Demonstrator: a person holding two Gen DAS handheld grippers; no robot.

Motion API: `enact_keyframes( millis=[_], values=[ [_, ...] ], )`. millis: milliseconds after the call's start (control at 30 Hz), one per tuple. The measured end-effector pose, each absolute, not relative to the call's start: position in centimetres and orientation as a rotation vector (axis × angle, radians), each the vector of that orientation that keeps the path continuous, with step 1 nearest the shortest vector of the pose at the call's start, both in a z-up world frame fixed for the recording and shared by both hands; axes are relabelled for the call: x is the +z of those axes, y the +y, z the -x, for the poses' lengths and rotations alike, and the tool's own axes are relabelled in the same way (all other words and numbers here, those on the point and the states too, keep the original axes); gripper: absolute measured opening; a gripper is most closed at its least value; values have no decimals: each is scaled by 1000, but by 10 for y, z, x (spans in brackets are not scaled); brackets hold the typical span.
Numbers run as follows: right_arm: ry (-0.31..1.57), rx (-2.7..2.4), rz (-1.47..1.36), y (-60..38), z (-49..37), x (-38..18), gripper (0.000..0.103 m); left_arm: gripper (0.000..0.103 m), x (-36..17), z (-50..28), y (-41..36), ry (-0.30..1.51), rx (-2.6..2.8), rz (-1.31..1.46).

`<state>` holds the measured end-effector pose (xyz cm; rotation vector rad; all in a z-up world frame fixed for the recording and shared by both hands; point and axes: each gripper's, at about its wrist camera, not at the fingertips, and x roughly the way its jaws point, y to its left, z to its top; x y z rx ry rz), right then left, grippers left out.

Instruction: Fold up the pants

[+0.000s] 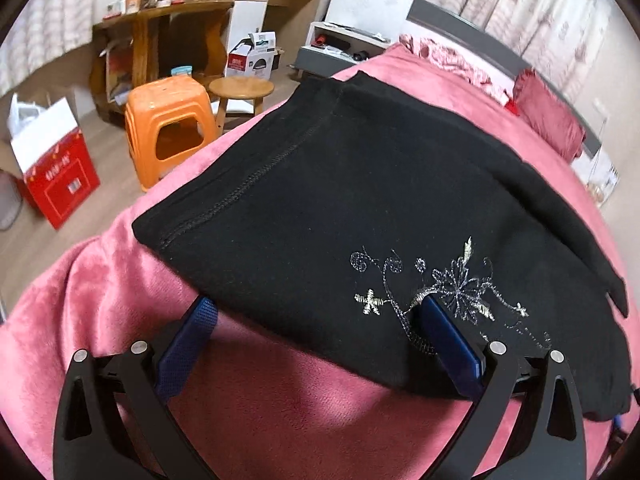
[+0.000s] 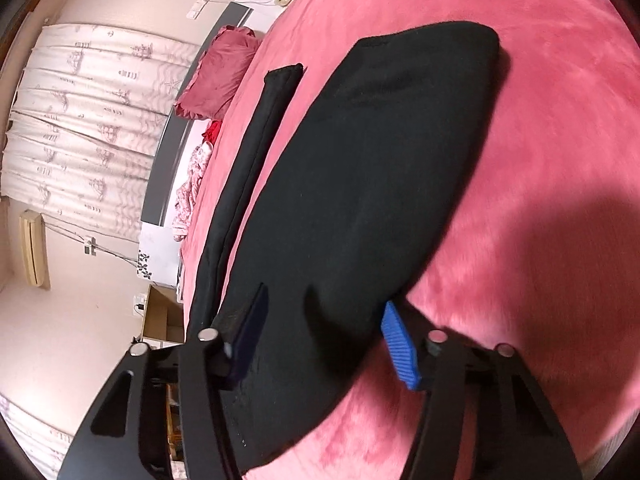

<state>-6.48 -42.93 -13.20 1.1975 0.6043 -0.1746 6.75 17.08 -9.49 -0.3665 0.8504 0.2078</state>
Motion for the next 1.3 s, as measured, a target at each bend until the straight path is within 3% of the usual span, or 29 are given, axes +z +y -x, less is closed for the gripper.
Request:
enact_keyframes(
  millis=[133, 200, 267, 333, 400, 467, 567, 933, 1300],
  values=[
    [615, -178, -1148, -430, 65, -139, 30, 100, -93, -63, 190, 808, 192, 488],
    [609, -169, -1142, -431, 66, -143, 26, 97, -93, -61, 195, 790, 199, 554],
    [608, -163, -1147, -432, 64, -143, 26, 69, -91, -62, 197, 776, 215, 581],
    [620, -166, -1124, -431, 60, -142, 26, 58, -91, -63, 200, 773, 227, 609],
    [628, -170, -1106, -432, 53, -140, 25, 56, -93, -65, 202, 777, 221, 639],
    [635, -175, -1104, -435, 45, -139, 24, 31, -93, -67, 201, 794, 224, 616],
    [655, -187, -1088, -436, 41, -136, 21, 14, -91, -71, 203, 820, 170, 593],
    [671, -181, -897, -434, 39, -83, 15, 6, -42, -63, 216, 805, 75, 578],
    [711, -141, -814, -433, 82, -54, 15, 6, -22, -13, 236, 900, 26, 596]
  ],
)
